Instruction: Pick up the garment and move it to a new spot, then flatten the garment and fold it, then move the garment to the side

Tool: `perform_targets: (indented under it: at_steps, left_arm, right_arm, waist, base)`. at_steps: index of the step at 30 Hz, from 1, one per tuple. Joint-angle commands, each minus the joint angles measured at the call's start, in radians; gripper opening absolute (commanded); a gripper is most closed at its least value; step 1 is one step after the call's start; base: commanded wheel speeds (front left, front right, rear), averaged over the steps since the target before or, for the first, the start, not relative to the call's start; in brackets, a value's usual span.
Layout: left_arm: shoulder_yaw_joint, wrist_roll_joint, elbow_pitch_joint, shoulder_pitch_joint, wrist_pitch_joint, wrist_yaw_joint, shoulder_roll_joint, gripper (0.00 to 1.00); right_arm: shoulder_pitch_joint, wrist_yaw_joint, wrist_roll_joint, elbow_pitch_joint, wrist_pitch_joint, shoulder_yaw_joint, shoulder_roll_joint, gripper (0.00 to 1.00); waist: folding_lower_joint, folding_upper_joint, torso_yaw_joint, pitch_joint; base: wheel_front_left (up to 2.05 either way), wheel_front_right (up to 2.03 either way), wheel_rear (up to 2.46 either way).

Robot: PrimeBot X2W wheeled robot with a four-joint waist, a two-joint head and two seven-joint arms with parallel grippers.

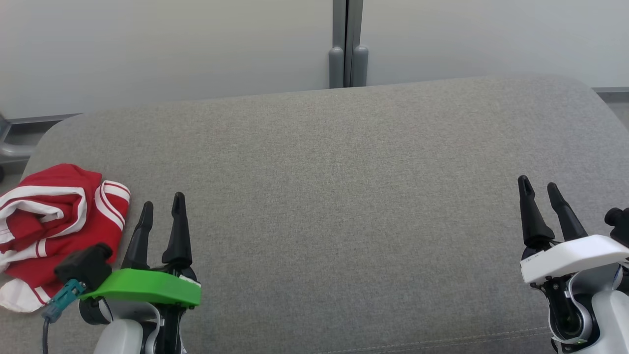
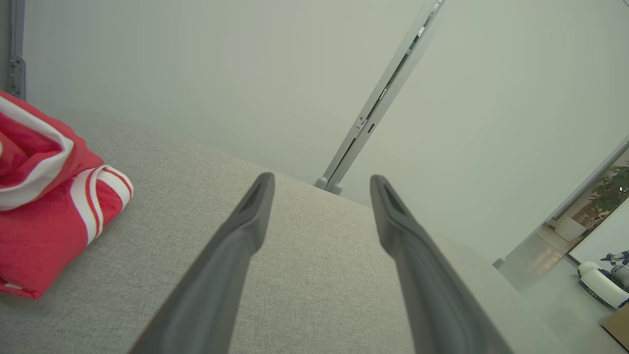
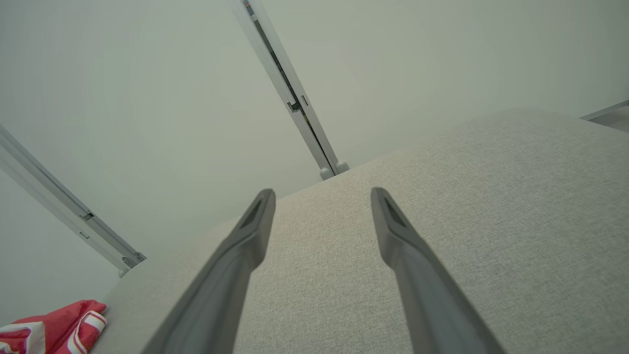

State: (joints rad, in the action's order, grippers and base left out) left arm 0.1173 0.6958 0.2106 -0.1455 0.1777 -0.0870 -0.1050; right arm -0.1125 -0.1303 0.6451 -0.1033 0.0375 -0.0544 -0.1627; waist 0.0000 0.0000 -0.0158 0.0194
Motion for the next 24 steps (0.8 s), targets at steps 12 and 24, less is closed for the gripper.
perform_targets:
  at_steps: [12,24]
  left_arm:
    - [0.011,-0.155,0.050,-0.045,0.015,0.037,-0.015,1.00]
    - [0.023,-0.278,0.094,-0.049,0.034,0.067,-0.027,1.00]
  right_arm:
    - [-0.003,0.000,-0.180,-0.010,0.060,0.051,-0.026,1.00]
    - [-0.003,0.000,-0.297,-0.070,0.107,0.081,-0.019,1.00]
  waist:
    - [0.0000,0.0000,-0.005,0.002]
    - [0.0000,0.0000,-0.004,-0.003]
  base:
    - [0.00,0.00,0.00]
    - [0.00,0.00,0.00]
